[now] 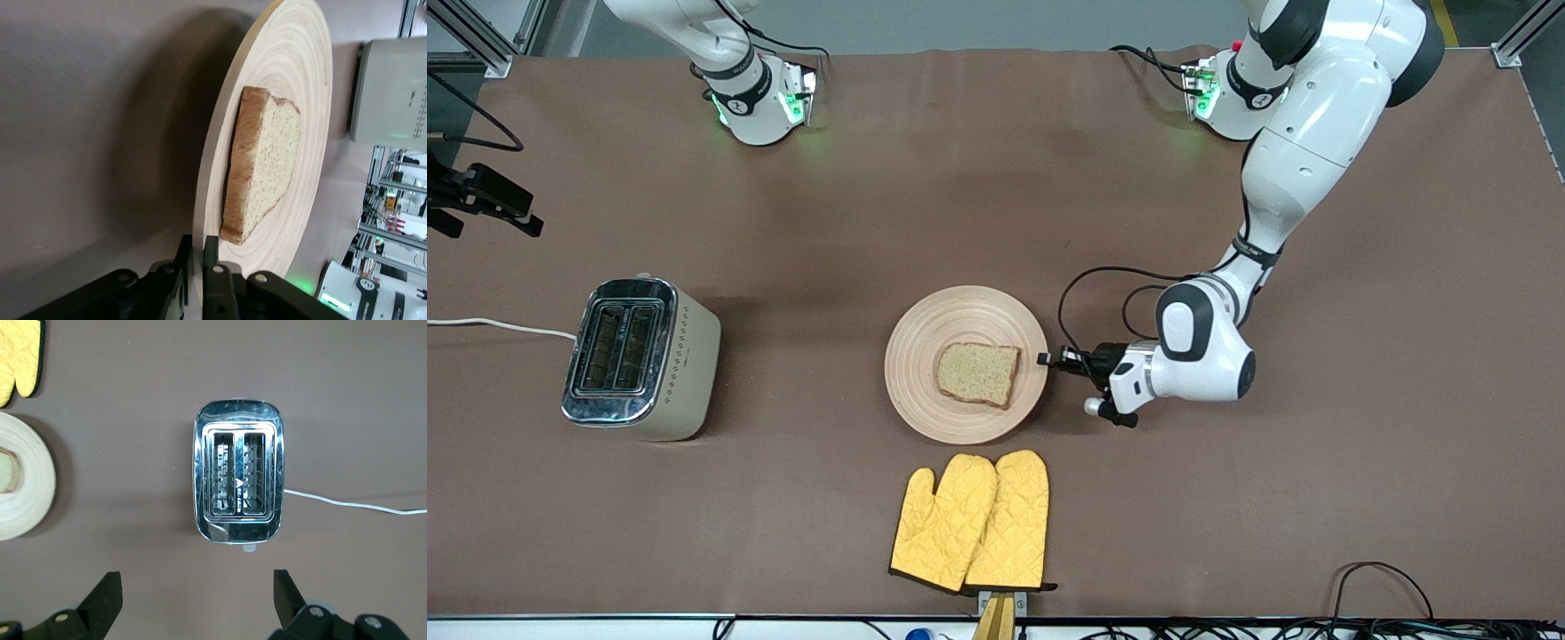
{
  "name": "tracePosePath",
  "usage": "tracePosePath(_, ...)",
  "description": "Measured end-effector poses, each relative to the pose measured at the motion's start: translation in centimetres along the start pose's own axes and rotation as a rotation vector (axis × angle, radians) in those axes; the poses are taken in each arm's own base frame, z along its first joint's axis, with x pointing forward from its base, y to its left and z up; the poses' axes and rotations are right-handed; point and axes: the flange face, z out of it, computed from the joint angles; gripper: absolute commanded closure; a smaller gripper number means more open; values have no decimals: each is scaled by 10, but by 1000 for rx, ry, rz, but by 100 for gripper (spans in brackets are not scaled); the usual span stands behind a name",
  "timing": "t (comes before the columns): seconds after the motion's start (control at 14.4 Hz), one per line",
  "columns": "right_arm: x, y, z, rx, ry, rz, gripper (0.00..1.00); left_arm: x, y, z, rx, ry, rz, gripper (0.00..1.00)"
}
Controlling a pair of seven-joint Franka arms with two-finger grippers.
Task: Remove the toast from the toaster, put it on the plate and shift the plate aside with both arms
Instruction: 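Drag the plate with the left gripper away from the toaster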
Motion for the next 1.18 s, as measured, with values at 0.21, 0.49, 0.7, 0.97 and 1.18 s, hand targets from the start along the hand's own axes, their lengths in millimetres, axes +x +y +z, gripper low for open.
tracePosePath(0.21,1,-3,-8,-13,15,-7,0,7,-21,-42,-30,13,-21,100)
tracePosePath(0.49,1,3,-16,-14,33,5,0,10,-70,-109,-71,37,-9,100)
tracePosePath(0.7,0,5,-16,-16,33,10,0,5,-107,-167,-70,15,3,100)
tracePosePath(0.97,1,-1,-16,-23,31,2,0,-7,-145,-253,-77,-7,9,100)
tracePosePath(1.18,-1,-6,-15,-22,15,-5,0,-20,-173,-297,-57,7,30,100)
